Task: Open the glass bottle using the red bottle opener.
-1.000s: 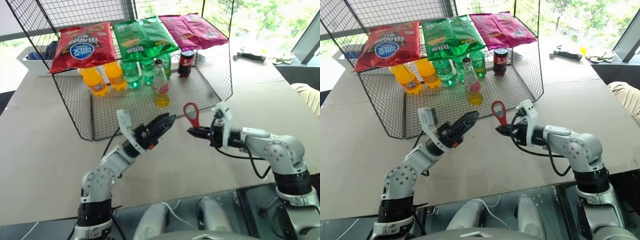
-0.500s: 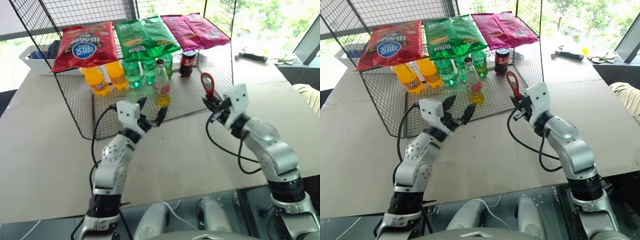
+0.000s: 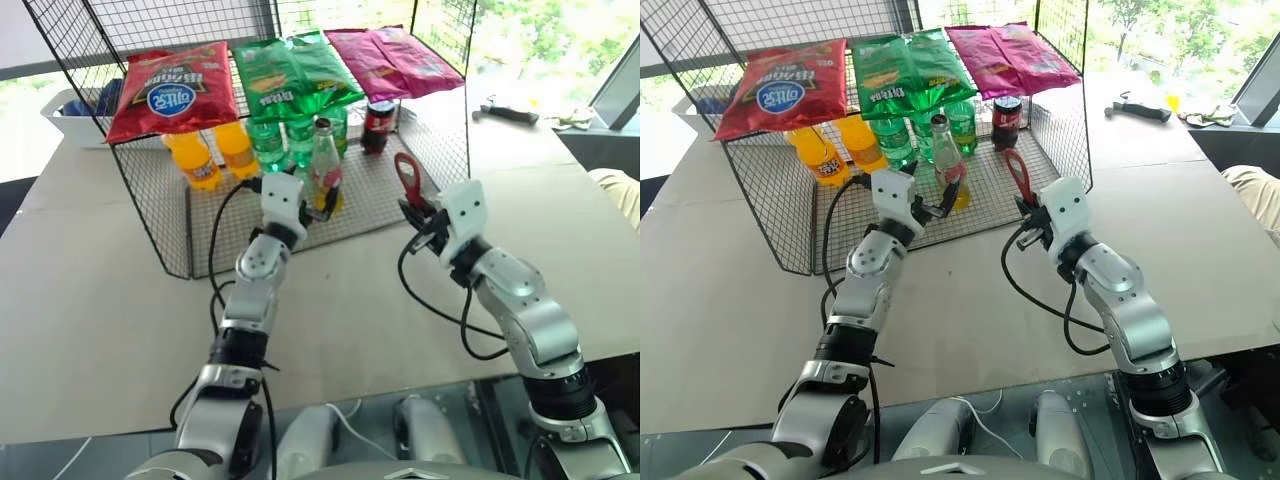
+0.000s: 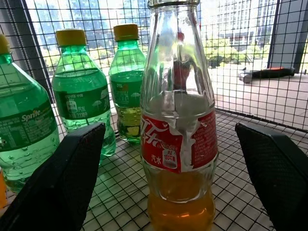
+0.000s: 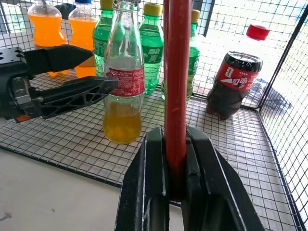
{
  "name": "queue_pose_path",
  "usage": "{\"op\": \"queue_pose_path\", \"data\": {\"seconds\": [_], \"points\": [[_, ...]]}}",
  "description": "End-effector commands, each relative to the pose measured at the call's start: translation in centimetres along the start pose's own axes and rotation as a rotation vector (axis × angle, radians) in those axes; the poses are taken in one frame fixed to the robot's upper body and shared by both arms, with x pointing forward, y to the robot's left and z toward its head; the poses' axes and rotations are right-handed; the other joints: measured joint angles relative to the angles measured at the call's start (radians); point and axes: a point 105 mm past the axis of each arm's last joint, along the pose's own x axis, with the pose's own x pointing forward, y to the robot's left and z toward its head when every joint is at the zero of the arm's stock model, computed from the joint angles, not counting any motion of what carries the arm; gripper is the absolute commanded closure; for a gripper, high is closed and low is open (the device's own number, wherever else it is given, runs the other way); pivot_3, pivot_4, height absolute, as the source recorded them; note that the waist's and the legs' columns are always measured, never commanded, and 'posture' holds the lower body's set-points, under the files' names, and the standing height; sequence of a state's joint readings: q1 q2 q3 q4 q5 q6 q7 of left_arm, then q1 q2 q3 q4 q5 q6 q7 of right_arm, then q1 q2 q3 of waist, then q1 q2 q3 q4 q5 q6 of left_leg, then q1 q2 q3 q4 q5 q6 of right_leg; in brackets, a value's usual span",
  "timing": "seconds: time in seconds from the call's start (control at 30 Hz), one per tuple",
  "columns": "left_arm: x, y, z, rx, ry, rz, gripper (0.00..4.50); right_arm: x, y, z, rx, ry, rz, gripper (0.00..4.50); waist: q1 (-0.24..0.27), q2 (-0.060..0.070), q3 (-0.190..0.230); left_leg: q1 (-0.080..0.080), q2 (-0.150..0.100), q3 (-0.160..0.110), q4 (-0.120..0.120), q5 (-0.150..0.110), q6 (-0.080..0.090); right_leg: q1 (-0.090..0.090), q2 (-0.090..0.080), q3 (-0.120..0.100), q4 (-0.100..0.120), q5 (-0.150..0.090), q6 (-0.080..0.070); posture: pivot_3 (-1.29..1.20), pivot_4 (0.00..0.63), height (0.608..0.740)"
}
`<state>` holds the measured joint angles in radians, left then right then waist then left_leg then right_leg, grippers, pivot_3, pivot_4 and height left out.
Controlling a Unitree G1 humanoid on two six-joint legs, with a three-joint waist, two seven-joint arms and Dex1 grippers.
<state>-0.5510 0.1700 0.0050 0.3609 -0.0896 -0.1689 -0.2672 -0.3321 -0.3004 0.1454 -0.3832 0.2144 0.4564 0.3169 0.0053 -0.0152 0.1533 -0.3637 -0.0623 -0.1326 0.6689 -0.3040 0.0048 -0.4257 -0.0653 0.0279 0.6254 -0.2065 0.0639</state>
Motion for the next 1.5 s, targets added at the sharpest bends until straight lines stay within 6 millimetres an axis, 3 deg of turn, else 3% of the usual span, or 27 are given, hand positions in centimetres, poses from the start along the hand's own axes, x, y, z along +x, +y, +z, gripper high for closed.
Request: {"op": "queue_pose_path", "data": {"seconds": [0.03,0.23,0.4,0.9,0.93,0.97,1.03,1.27,1.5], "points": [[0.9,0.4,0.9,0.003,-0.054,0.008,0.03,-0.3,-0.1,1.8,-0.026,-0.068,-0.019,4.50,-0.001,0.000,0.000,0.000,0.000,0.000,0.000,0.000,0.000,0.000,0.000,0.000,0.000,0.000,0.000,0.00,0.150,0.740],[2.8,0.4,0.6,-0.011,-0.045,0.012,0.03,-0.4,-0.3,1.9,-0.023,-0.070,-0.033,4.50,-0.001,0.000,0.000,0.000,0.000,0.000,0.000,0.000,0.000,0.000,0.000,0.000,0.001,0.000,0.000,0.00,0.150,0.740],[4.5,-1.0,0.5,-0.034,-0.025,-0.041,0.03,-0.4,-0.2,2.3,-0.029,-0.085,-0.035,4.50,-0.001,0.000,0.000,0.000,-0.001,0.000,0.000,0.000,0.000,0.000,0.000,0.000,0.000,0.000,0.000,0.00,0.150,0.740],[6.7,-0.8,0.2,-0.009,0.043,-0.036,0.03,-1.0,-1.5,3.4,-0.073,-0.143,-0.139,4.50,-0.018,0.000,0.000,0.000,-0.001,-0.001,0.001,0.000,0.000,0.000,0.000,-0.001,0.001,0.000,0.000,0.00,0.150,0.740],[6.7,-0.8,0.3,-0.010,0.038,-0.038,0.53,-1.0,-1.5,3.4,-0.073,-0.143,-0.140,4.50,-0.018,0.000,0.000,-0.001,-0.001,-0.001,0.001,0.000,0.000,-0.001,0.000,-0.001,0.001,0.000,0.000,0.00,0.150,0.740],[6.7,-0.7,0.4,-0.012,0.032,-0.040,0.72,-1.0,-1.5,3.3,-0.073,-0.143,-0.141,4.50,-0.018,0.000,0.000,-0.001,-0.001,-0.001,0.001,0.000,0.000,-0.001,0.000,-0.001,0.001,0.000,0.000,0.00,0.150,0.740],[6.6,-0.5,0.7,-0.015,0.021,-0.044,1.70,-1.0,-1.5,3.3,-0.073,-0.143,-0.143,4.50,-0.018,0.000,0.000,-0.001,-0.001,-0.001,0.001,0.000,0.000,-0.001,0.000,0.000,0.001,0.000,0.000,0.00,0.150,0.740],[5.0,-1.4,2.1,-0.053,-0.037,-0.182,1.69,-1.0,-2.1,3.2,-0.080,-0.145,-0.169,4.50,-0.022,0.000,0.000,-0.004,-0.001,0.000,0.000,0.000,0.000,-0.005,-0.001,0.000,0.002,0.000,0.000,0.00,0.150,0.740],[0.4,-2.0,4.2,-0.049,0.000,-0.371,1.69,-1.2,-3.3,3.5,-0.102,-0.158,-0.203,4.50,-0.032,0.000,0.000,-0.006,0.000,0.000,0.000,0.000,0.000,-0.007,0.000,0.001,0.002,0.000,0.000,0.00,0.150,0.740]]}}
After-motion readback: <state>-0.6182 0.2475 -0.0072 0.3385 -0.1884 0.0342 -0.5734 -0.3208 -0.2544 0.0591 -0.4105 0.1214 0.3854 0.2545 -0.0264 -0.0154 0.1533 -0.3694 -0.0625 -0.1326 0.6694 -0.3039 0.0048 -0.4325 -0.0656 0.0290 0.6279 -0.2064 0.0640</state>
